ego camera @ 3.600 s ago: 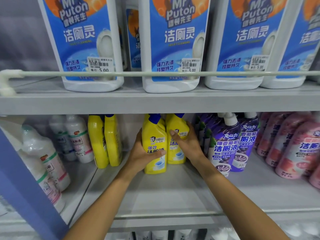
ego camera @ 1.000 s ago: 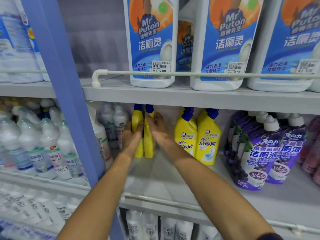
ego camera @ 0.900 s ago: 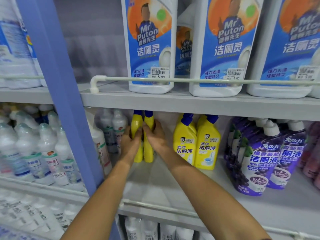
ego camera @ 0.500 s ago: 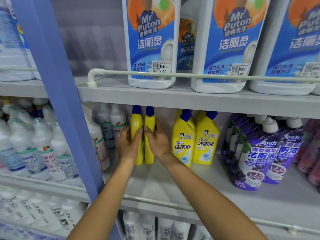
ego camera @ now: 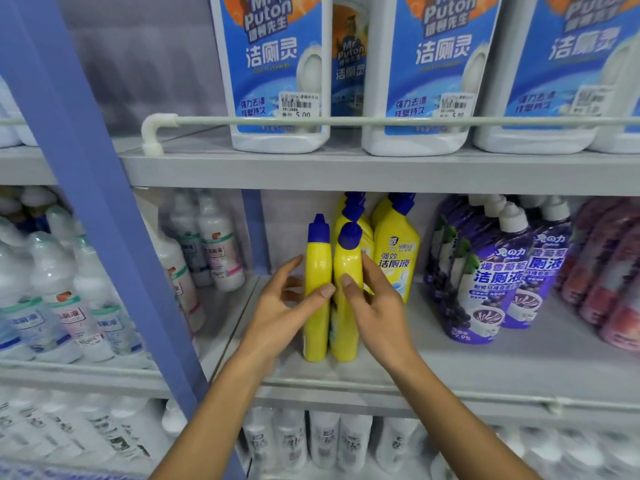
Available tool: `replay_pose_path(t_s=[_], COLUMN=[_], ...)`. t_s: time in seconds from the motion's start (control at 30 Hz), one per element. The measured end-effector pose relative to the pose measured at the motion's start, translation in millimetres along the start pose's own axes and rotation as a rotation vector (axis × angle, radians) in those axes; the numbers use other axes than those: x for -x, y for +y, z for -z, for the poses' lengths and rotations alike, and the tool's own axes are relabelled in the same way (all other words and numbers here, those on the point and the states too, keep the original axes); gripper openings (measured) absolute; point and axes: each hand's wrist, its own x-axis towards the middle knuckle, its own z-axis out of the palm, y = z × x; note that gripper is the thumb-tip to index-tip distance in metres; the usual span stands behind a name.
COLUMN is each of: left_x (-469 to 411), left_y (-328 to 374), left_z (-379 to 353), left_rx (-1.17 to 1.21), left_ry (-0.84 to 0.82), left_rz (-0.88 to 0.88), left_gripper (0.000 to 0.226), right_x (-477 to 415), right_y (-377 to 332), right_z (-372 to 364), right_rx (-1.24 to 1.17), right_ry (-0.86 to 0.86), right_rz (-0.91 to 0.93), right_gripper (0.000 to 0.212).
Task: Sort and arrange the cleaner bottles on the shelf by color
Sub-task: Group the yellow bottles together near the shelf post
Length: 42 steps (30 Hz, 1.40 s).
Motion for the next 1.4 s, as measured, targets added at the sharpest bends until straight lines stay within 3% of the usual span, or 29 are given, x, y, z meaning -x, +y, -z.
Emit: replay_pose_path(t_s=[0.1,0.2,0.37,0.43,0.63,0.9,1.07,1.13,1.27,1.4], left_x=[-6,-14,-29,-30,-18,-6,-1,-2,-3,-12], left_y=[1,-1,-5,-9,-27,-30,-32,-28,-25,-29], left_z=[-9,-27,-52,-56,-64,-53,-66,-70,-63,-49], left_rx=[-0.079,-0.127,-0.34,-0.358,-0.37,-0.21,-0.295,-0.272,-0.221,-0.154], left_ry=[-0.207,-0.278,-0.207,-0.147,0.065,-0.013,0.131,0.133,0.042,-0.022], left_rz=[0.034,0.034,-0.005,-0.026,-0.101,-0.2,-0.248,-0.238,-0.195,-0.169], left_gripper=[0.082,0.084,0.103,0.095,0.082,0.056,0.071,0.064,0.044,0.038], right_x=[-2,-9,-28,-36,-39,-41,-34,-30,-29,-37], right_y=[3,9,11,11,15,16,23,25,31,35], right_z=[32,62,93,101,104,109,102,100,99,106], right_rx=[0.054,0.09,0.162,0.193,0.214,0.152,0.076,0.108,0.135,0.188], right_ry=[0.043,0.078,0.008,-0.054,-0.113,-0.141,-0.039,0.028,0.105,0.073], right_rz=[0.017,0.007,-0.029,-0.03,-0.039,-0.096,-0.093,-0.07,-0.032,-0.032], right_gripper=[0.031,0.032,0.028,0.016,0.032,0.035,0.061,0.067,0.055,0.048])
